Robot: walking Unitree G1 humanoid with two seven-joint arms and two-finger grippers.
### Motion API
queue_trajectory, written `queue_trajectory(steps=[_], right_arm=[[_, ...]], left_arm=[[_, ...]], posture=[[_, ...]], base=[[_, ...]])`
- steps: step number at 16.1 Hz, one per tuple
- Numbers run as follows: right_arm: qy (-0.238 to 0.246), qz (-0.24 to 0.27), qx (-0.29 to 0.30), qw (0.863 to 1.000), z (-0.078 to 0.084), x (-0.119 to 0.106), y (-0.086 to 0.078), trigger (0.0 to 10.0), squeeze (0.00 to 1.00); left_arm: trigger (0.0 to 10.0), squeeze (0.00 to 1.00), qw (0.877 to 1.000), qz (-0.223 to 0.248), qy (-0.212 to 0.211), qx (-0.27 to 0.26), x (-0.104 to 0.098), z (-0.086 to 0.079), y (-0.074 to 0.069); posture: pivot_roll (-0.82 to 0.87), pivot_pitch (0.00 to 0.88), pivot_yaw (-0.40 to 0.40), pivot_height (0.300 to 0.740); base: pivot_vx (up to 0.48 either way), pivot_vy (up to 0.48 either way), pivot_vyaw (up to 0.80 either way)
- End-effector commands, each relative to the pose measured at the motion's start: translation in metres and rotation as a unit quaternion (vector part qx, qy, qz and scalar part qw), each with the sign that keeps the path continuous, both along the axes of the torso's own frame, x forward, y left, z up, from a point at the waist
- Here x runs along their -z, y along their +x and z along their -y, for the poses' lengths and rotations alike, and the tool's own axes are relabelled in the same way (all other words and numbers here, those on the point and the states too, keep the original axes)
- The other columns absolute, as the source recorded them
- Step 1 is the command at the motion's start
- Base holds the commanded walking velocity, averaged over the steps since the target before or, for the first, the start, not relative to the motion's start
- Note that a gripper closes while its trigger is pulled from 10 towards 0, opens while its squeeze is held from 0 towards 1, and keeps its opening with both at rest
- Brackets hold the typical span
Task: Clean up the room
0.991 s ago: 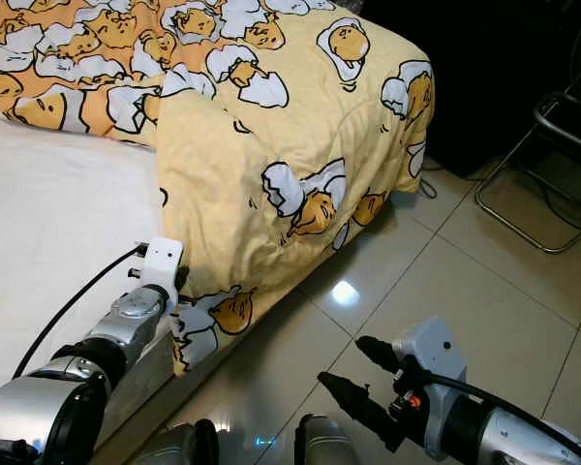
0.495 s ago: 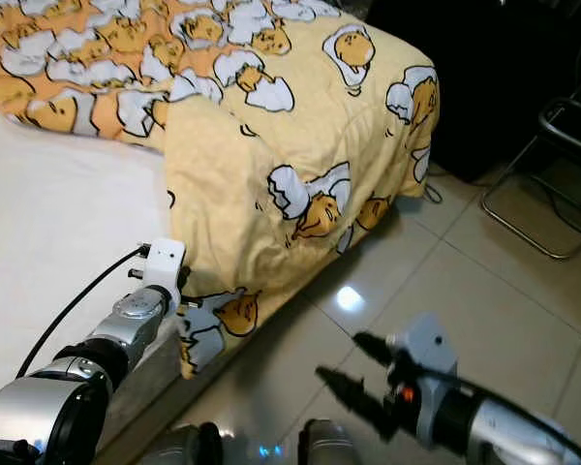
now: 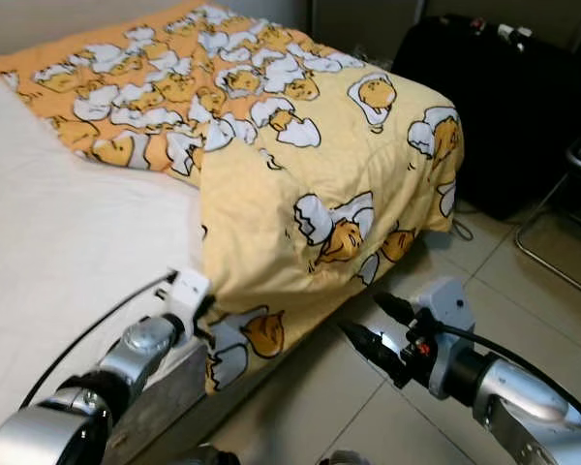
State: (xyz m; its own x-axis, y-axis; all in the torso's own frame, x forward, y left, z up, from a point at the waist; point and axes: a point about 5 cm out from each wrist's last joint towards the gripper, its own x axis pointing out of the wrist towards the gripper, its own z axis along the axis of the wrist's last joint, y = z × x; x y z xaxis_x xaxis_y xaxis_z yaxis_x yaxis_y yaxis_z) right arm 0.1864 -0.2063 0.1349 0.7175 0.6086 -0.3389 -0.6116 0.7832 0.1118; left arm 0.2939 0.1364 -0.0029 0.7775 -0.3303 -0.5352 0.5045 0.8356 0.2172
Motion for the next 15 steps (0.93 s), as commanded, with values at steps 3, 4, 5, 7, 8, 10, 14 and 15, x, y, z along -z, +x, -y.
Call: queue_trajectory(steps=[3, 4, 5, 7, 8, 10, 14, 15], right_arm=[[-0.021, 0.007, -0.006, 1.000, 0.001, 0.005, 0.007, 10.0, 0.00], [-0.030, 0.004, -0.010, 0.999, 0.001, 0.007, 0.007, 10.0, 0.00], [-0.033, 0.001, -0.012, 0.999, 0.001, 0.008, 0.006, 10.0, 0.00], [-0.041, -0.003, -0.019, 0.999, 0.002, 0.010, 0.004, 10.0, 0.00], [-0.045, -0.004, -0.022, 0.999, 0.003, 0.011, 0.003, 10.0, 0.00], [-0.052, -0.005, -0.020, 0.998, 0.005, 0.012, 0.002, 10.0, 0.00], [-0.068, -0.010, -0.020, 0.997, 0.006, 0.018, 0.001, 10.0, 0.00], [-0.069, -0.009, -0.021, 0.997, 0.005, 0.019, 0.002, 10.0, 0.00]], left_arm=[[0.0, 0.00, 0.983, -0.006, -0.017, 0.183, 0.011, 0.032, -0.032], [0.0, 0.00, 0.971, -0.011, -0.051, 0.232, 0.011, 0.047, -0.042], [0.0, 0.00, 0.955, -0.027, -0.073, 0.285, 0.011, 0.059, -0.052], [0.0, 0.00, 0.929, -0.062, -0.093, 0.352, 0.012, 0.068, -0.065], [0.0, 0.00, 0.922, -0.066, -0.093, 0.371, 0.011, 0.068, -0.068], [10.0, 0.00, 0.938, -0.054, -0.075, 0.334, 0.009, 0.065, -0.058], [10.0, 1.00, 0.939, -0.122, -0.060, 0.315, 0.016, 0.051, -0.062], [10.0, 1.00, 0.941, -0.123, -0.062, 0.309, 0.016, 0.049, -0.062]], posture=[[-0.13, 0.000, 0.085, 0.740], [-0.13, 0.000, 0.082, 0.740], [-0.14, 0.000, 0.079, 0.740], [-0.15, 0.000, 0.078, 0.740], [-0.15, 0.000, 0.077, 0.740], [-0.15, 0.000, 0.078, 0.740], [-0.15, 0.000, 0.081, 0.740], [-0.15, 0.000, 0.080, 0.740]], base=[[0.000, 0.000, 0.00], [0.000, 0.000, 0.00], [0.000, 0.000, 0.00], [0.000, 0.000, 0.00], [0.000, 0.000, 0.00], [0.000, 0.000, 0.00], [0.000, 0.000, 0.00], [0.000, 0.000, 0.00]])
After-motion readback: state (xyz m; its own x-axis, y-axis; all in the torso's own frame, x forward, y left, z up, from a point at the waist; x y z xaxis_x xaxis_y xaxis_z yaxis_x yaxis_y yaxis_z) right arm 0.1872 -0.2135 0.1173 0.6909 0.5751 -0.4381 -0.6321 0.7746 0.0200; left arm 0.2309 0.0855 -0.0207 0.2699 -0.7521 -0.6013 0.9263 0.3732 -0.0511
